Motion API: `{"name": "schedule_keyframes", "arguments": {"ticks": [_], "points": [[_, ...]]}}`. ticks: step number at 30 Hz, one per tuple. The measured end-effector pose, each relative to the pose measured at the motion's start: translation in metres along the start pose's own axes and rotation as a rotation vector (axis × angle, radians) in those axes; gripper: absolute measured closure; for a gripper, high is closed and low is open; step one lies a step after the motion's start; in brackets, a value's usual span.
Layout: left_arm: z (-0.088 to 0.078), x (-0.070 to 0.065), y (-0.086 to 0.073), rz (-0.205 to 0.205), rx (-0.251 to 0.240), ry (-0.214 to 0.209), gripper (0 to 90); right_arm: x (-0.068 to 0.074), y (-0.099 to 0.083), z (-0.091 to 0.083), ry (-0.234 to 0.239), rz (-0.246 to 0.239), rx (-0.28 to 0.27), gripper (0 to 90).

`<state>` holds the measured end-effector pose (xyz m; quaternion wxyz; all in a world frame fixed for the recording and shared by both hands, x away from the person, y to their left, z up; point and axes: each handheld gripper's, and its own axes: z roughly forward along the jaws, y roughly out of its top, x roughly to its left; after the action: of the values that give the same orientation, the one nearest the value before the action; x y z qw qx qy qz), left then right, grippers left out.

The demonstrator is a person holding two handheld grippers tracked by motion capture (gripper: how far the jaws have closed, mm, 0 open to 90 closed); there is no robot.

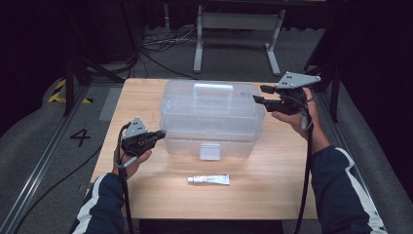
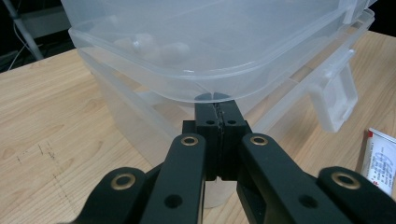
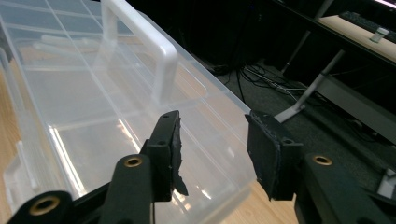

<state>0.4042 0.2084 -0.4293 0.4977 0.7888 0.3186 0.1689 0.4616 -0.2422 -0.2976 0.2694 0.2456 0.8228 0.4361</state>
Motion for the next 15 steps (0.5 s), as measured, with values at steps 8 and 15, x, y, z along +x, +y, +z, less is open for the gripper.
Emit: {"name": "schedule_keyframes", "arguments": {"ticks": [8, 15], "points": [[0.0, 0.001, 0.001, 0.001, 0.004, 0.002, 89.9, -0.007, -0.027, -0.02, -0.044, 0.027, -0.023, 51.0], [0.001, 0.002, 0.001, 0.002, 0.006, 0.008, 89.9, -0.006, -0.048, -0.025, -0.046, 0.025, 0.006, 49.7]]}}
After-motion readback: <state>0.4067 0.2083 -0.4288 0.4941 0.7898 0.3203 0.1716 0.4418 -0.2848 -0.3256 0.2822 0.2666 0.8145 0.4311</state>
